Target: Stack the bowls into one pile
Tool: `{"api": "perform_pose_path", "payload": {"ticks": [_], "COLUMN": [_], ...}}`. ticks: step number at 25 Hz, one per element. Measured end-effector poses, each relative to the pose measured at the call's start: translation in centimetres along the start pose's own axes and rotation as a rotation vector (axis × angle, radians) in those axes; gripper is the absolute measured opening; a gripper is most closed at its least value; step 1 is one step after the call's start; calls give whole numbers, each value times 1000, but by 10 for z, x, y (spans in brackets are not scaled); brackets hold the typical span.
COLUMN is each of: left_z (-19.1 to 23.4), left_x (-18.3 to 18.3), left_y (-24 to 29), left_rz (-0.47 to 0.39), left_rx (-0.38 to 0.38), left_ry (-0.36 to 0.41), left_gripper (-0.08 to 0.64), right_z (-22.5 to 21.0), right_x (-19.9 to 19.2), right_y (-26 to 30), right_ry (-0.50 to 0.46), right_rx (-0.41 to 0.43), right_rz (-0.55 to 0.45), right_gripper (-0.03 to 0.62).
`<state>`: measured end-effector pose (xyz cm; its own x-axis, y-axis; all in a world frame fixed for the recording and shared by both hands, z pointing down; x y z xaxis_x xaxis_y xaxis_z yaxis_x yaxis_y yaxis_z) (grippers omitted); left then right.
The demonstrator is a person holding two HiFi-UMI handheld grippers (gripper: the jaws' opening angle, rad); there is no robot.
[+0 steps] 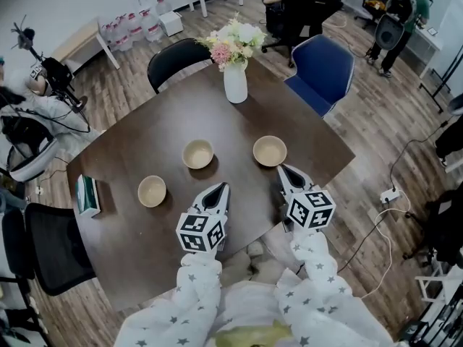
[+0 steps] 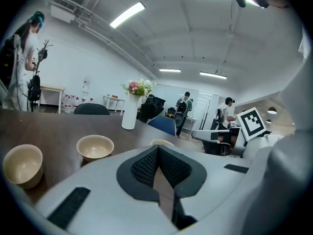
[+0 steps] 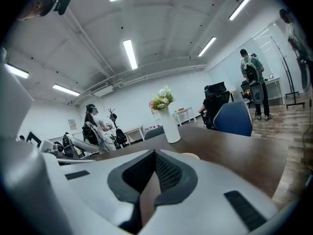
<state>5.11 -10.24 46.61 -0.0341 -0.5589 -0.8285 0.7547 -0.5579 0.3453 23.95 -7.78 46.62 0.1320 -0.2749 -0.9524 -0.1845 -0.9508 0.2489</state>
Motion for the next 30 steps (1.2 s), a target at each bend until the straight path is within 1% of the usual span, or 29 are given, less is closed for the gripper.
{"api": "perform_pose_path", "payload": {"ticks": [4, 9, 13, 14, 15, 19, 22, 25, 30], "left_z": [1, 2, 4, 5, 6, 11, 16, 21, 24], "left_x": [-6, -10, -12, -13, -15, -19, -23, -26, -30], "left_y": [19, 47, 65, 69, 72, 83, 88, 91, 91], "left_rz": [45, 101, 118, 121, 125, 142, 155, 167, 172], "left_rx": [-23, -45, -52, -52, -52, -46, -38, -34, -27], "left_ry": [4, 0, -23, -28, -32, -44, -55, -61, -75], "left_gripper": [26, 26, 26, 26, 26, 26, 26, 26, 26], "right_z": [-13, -41, -60, -64, -66, -74, -80, -86, -92], "right_x": [-7, -17, -28, -31, -34, -45, -53, -54, -52], "right_y": [10, 30, 46, 50, 54, 70, 81, 89, 96], "right_ry": [2, 31, 20, 26, 36, 61, 99, 115, 90], "right_rx": [-7, -56, -116, -124, -129, -144, -157, -180, -201], "right_rz": [28, 109, 161, 171, 181, 227, 245, 247, 301], "right_gripper": [21, 25, 29, 54, 95, 128, 162, 163, 159]}}
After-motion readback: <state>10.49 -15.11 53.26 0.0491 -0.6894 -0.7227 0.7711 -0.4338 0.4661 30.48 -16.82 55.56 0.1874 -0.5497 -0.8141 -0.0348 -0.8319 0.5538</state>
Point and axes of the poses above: the fingertips, and each gripper's own axes: y forward along the fingers, z to its left, x out of its top, the point moved 3 cm from there along -y, backward along the fingers, and after that the axes turned 11 degrees about -y, right-handed, at the moved point
